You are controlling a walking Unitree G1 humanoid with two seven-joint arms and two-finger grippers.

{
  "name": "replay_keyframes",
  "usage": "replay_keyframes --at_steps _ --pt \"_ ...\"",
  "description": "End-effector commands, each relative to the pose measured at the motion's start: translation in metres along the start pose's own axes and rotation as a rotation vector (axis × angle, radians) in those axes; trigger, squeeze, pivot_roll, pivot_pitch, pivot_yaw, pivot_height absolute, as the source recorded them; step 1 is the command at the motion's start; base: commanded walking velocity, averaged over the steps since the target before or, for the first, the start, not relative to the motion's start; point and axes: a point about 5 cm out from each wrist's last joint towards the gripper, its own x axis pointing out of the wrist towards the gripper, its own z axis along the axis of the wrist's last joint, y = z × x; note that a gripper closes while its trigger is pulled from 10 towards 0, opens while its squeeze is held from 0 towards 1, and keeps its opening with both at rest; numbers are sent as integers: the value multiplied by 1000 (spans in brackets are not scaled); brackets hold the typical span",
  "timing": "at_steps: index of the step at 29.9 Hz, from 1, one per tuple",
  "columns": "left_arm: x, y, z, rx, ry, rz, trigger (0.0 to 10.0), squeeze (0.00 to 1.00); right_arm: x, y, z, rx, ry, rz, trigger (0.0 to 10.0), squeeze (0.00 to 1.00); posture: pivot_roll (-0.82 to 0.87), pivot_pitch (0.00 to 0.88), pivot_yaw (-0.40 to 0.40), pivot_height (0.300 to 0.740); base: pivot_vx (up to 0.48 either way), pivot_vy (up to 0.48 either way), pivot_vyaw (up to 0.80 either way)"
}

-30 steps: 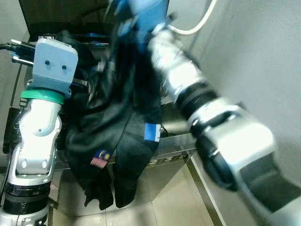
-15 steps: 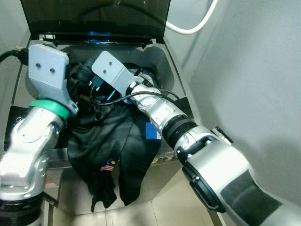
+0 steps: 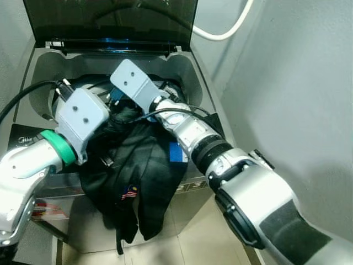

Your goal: Clothes washing

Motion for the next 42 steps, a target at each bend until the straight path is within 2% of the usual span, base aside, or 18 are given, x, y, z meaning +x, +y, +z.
replay_keyframes --at_steps 1,2,4,6,7,10,11,14,22,29,30,31,33,34,35,37,38,42 --pt "2 -1 0 44 -1 13 10000 0 0 1 4 8 -29 4 10000 0 151 154 -74 740 0 0 0" --pt "5 12 8 109 -34 127 10000 0 0 1 4 8 -33 1 10000 0 151 151 -70 740 0 0 0" --pt "5 12 8 109 -34 127 10000 0 0 1 4 8 -33 1 10000 0 151 151 -70 740 0 0 0" --pt "1 30 18 108 -77 306 10000 0 0 0 4 8 -37 -1 10000 0 156 147 -68 740 0 0 0" --pt "-1 31 20 54 -88 307 10000 0 0 0 4 9 -39 -2 10000 0 157 146 -68 740 0 0 0" --pt "-4 29 22 12 -102 293 10000 0 0 0 4 10 -40 -2 10000 0 157 146 -68 740 0 0 0" --pt "-7 26 26 -75 -129 259 10000 1000 0 0 5 12 -42 -2 10000 0 164 144 -70 740 0 0 0" --pt "-10 30 28 -103 -144 273 10000 1000 0 1 6 14 -44 -2 10000 0 164 144 -70 740 0 0 0" --pt "-21 50 38 -69 -220 404 10000 1000 0 1 6 17 -47 0 10000 0 173 140 -74 740 0 0 0" --pt "-26 51 46 -75 -241 415 10000 1000 0 1 6 17 -47 1 10000 0 176 142 -75 740 0 0 0" --pt "-28 54 53 -61 -266 438 10000 890 1 2 6 18 -48 2 10000 0 181 145 -78 740 0 0 0" --pt "-28 54 53 -61 -266 438 10000 890 1 2 6 18 -48 2 10000 0 181 145 -78 740 0 0 0" --pt "-30 55 63 -55 -301 444 10000 0 1 2 7 20 -49 3 10000 0 182 147 -80 740 0 0 0" --pt "-30 55 63 -55 -301 444 10000 0 1 2 7 20 -49 3 10000 0 182 147 -80 740 0 0 0" --pt "-28 47 66 -118 -324 371 10000 0 1 3 7 21 -50 5 10000 0 182 148 -80 740 0 0 0" --pt "-27 18 66 -246 -323 128 10000 0 1 3 7 24 -52 6 10000 0 182 149 -80 740 0 0 0" --pt "-28 3 60 -274 -282 32 10000 0 1 3 7 24 -52 6 10000 0 182 149 -80 740 0 0 0" --pt "-32 -13 49 -281 -212 -54 10000 0 1 3 7 24 -51 5 10000 0 182 149 -80 740 0 0 0"
